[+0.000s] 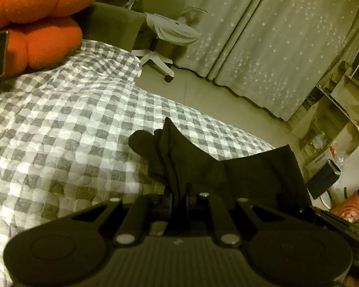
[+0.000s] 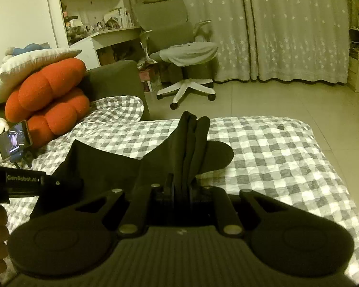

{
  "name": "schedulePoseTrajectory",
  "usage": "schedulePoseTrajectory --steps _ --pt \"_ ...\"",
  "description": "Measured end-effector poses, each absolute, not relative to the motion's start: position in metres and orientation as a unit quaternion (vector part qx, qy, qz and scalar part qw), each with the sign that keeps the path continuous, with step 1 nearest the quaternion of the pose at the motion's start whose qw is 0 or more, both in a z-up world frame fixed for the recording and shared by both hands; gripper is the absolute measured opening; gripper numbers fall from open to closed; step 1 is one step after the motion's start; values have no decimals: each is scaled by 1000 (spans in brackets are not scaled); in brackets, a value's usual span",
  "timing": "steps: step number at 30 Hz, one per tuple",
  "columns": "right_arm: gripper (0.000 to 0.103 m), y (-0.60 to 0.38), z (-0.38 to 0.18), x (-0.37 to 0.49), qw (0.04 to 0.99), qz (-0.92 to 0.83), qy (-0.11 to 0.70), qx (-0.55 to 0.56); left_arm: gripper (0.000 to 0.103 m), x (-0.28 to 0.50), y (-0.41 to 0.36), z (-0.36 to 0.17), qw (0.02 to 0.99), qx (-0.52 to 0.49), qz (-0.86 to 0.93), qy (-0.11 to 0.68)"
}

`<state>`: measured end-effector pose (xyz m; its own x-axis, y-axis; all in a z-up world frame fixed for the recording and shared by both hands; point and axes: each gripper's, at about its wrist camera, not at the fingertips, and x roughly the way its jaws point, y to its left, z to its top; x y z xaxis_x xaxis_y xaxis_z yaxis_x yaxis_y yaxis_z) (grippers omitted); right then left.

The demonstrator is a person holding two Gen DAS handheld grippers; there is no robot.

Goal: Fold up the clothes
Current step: 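Lift the folded black shirt with both grippers off the bedspread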

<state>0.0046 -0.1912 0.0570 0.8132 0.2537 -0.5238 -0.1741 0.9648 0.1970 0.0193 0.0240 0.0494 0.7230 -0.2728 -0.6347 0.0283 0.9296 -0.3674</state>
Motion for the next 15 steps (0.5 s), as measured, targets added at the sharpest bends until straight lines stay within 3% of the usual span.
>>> schedulePoseTrajectory --steps 15 --pt "12 -183 63 -6 963 111 245 29 9 9 20 62 925 -144 -79 342"
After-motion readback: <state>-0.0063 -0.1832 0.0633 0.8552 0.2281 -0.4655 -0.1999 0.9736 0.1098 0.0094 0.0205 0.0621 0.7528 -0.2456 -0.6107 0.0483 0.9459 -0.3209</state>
